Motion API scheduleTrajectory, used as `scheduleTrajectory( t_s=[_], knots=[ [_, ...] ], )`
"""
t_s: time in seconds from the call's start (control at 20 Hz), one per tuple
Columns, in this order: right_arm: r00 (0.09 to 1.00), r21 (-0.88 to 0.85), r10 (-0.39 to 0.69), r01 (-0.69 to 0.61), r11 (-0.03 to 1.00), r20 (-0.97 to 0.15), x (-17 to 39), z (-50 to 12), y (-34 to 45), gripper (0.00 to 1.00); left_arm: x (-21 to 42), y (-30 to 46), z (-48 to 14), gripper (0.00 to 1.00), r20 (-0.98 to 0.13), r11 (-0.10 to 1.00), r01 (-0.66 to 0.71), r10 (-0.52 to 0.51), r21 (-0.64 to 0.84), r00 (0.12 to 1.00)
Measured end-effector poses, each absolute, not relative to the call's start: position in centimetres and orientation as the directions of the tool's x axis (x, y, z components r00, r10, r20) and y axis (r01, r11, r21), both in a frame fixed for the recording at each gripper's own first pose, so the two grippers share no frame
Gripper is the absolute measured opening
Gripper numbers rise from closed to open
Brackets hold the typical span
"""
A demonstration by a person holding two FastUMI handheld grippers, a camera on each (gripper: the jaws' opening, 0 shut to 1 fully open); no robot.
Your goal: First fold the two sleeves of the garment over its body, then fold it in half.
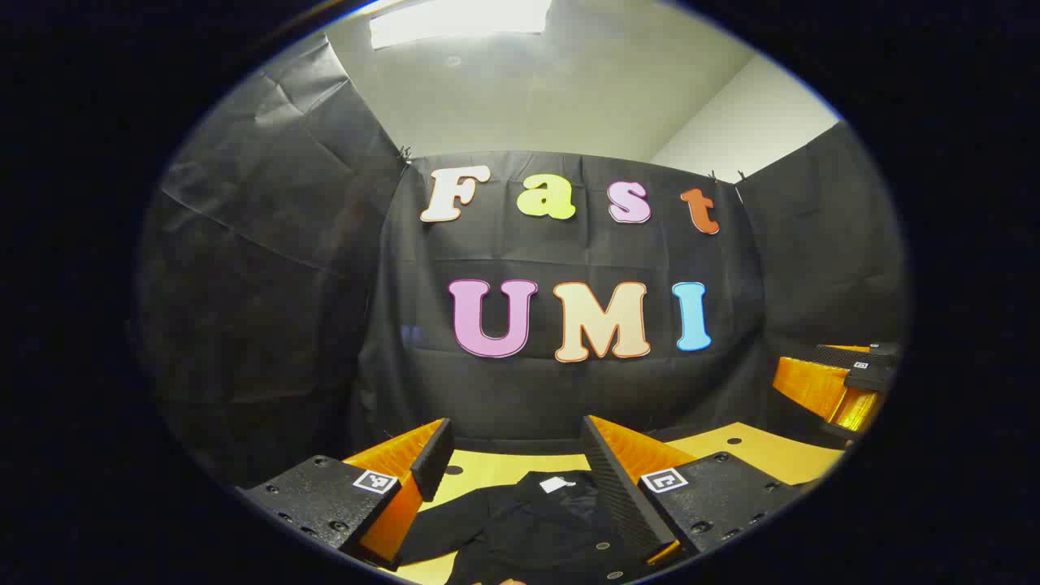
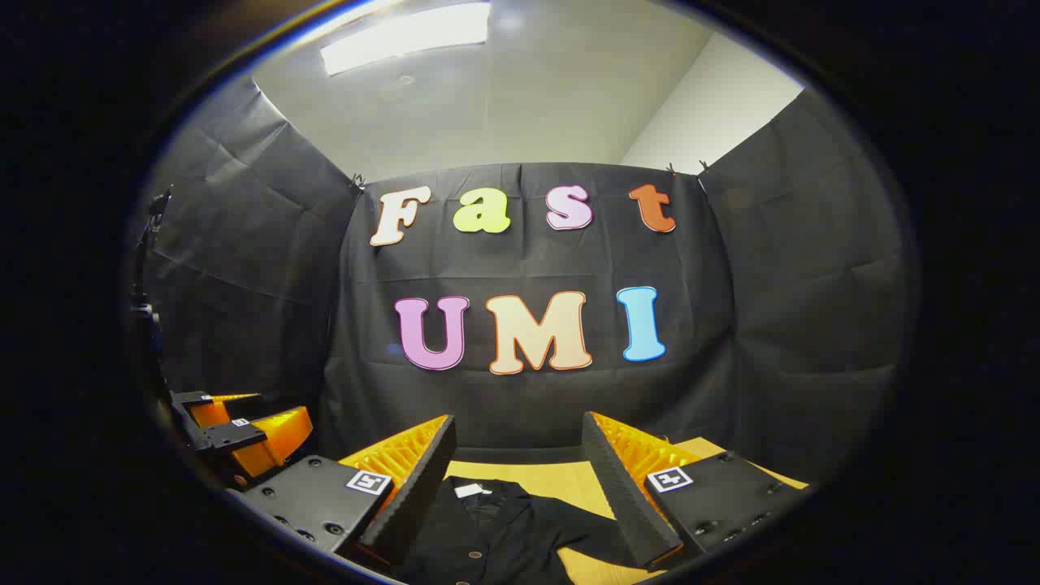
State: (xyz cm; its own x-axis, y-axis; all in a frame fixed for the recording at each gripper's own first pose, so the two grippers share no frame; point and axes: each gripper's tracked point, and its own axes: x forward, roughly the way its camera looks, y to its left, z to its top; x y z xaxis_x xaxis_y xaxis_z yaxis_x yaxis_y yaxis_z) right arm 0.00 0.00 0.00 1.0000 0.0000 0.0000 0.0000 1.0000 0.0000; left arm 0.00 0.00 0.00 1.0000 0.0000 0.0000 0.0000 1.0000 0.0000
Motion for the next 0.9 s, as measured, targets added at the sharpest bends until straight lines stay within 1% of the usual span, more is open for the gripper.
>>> scheduleTrajectory(
  t_s=[0.05, 0.45, 0.7, 0.9],
  knots=[
    [1.0, 0.001, 0.004, -0.004, 1.0, -0.003, 0.01, -0.12, -0.03, 0.99, 0.1, -0.11, -0.12, 0.92, -0.006, 1.0, 0.003, -0.003, -0.002, 1.0],
    [1.0, -0.008, 0.025, -0.025, 1.0, -0.018, 0.51, -0.46, 0.16, 0.99, 0.42, -0.07, -0.71, 0.92, -0.021, 1.0, 0.0, 0.0, -0.007, 1.0],
    [1.0, -0.027, 0.01, -0.01, 1.0, 0.006, 0.41, 0.24, -0.33, 0.99, 0.39, -0.21, -0.51, 0.92, -0.012, 1.0, 0.0, 0.0, -0.007, 1.0],
    [0.999, -0.042, 0.032, -0.032, 0.999, -0.009, 0.37, -0.51, -0.44, 0.98, 0.3, -0.78, -0.8, 0.92, -0.017, 1.0, 0.005, -0.006, -0.01, 1.0]
  ],
)
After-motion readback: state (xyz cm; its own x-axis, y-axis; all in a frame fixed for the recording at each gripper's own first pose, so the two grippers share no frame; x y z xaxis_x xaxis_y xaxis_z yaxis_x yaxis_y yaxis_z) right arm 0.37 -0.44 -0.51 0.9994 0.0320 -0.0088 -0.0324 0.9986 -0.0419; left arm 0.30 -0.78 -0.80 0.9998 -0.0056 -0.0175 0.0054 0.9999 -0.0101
